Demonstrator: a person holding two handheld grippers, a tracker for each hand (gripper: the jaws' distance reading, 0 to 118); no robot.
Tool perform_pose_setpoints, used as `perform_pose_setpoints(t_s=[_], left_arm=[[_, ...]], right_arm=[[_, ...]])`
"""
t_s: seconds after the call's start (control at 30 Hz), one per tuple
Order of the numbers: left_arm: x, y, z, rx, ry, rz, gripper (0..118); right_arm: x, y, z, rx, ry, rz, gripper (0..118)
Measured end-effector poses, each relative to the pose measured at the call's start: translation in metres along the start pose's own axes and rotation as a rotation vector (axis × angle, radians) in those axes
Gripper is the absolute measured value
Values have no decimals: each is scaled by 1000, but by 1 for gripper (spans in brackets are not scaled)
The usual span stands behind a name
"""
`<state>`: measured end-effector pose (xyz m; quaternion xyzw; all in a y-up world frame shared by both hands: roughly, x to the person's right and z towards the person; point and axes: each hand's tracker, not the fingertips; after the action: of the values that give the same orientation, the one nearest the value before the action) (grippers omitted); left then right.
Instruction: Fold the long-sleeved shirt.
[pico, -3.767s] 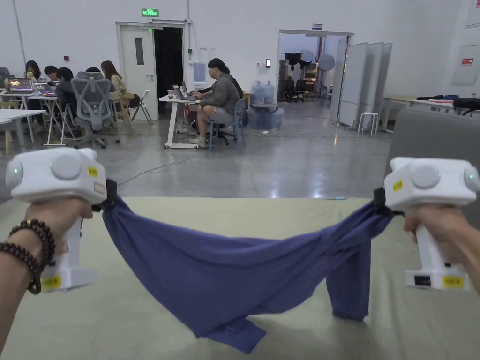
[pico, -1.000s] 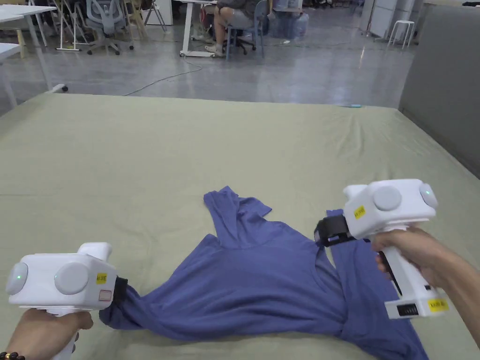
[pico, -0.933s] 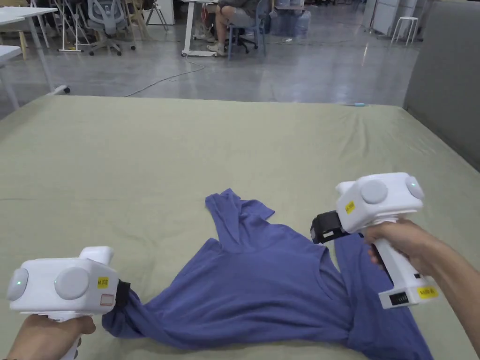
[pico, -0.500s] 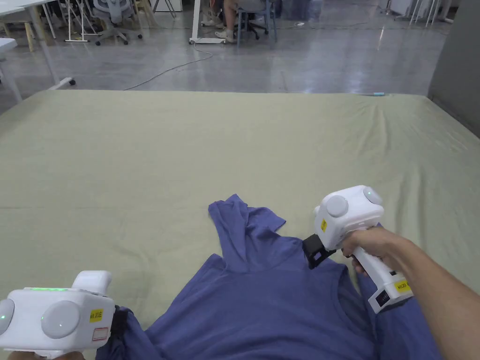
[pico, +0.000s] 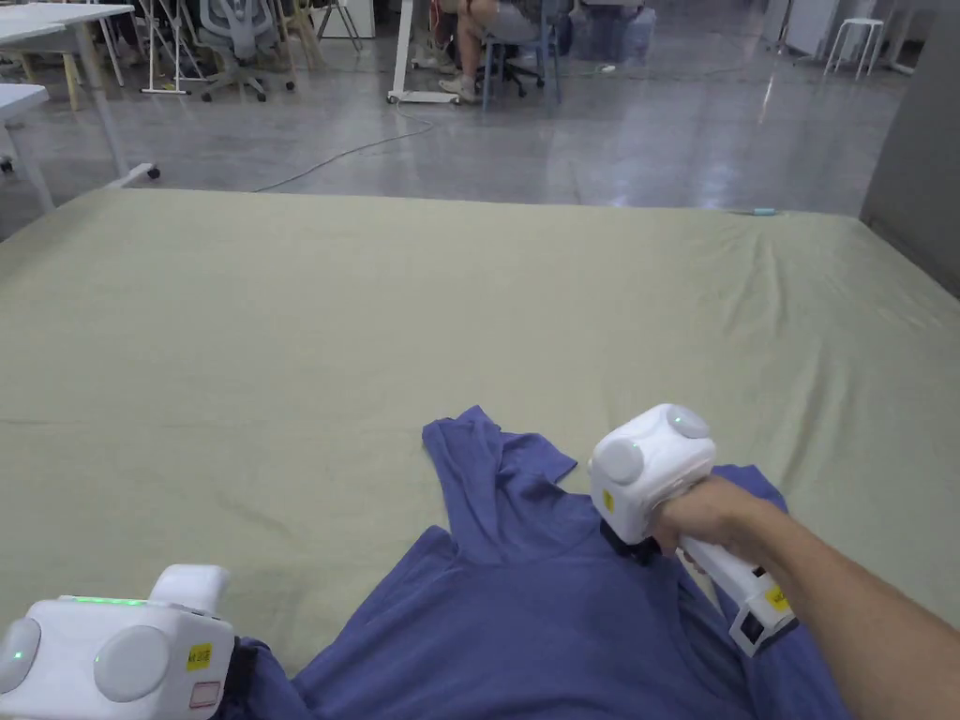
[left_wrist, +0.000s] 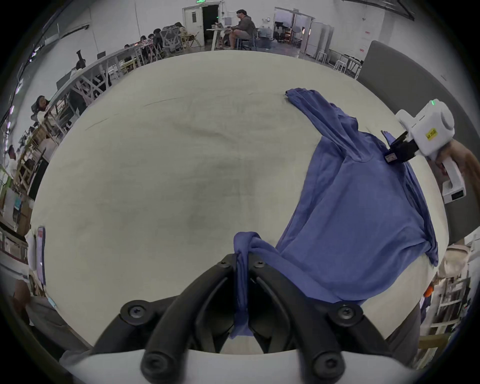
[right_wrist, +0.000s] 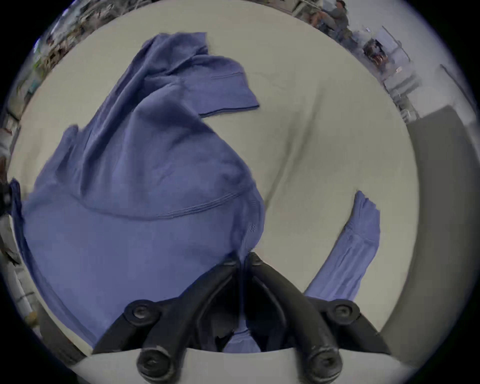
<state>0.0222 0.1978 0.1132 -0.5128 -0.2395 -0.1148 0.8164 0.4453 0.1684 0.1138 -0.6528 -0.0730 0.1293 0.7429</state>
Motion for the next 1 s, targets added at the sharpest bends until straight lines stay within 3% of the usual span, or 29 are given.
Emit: perform_pose_setpoints(t_s=[0.13, 0.2, 0.3, 0.57, 0.7, 0.77, 0.87, 1.0], left_arm=[[0, 3, 20, 36, -7, -4, 1], [-3, 15, 40, 110, -9, -2, 1], [-8, 51, 76, 207, 11, -15, 1], [5, 206, 191, 468, 110, -105, 1], [17, 299, 251, 621, 154, -89, 1], [23, 338, 277, 676, 152, -88, 1], [34, 391, 311, 718, 159, -93, 1], [51, 431, 347, 772, 181, -60, 1]], right_arm=[[3, -8, 42, 68, 57, -9, 0], [20, -11, 82, 168, 1, -62, 0], [55, -16, 148, 281, 54, -143, 0], [161, -14, 317, 513, -147, -284, 0], [218, -5, 393, 676, -130, -422, 0], [234, -3, 430, 739, -133, -485, 0], [252, 9, 481, 812, -239, -500, 0], [273, 19, 536, 900, -270, -582, 0]])
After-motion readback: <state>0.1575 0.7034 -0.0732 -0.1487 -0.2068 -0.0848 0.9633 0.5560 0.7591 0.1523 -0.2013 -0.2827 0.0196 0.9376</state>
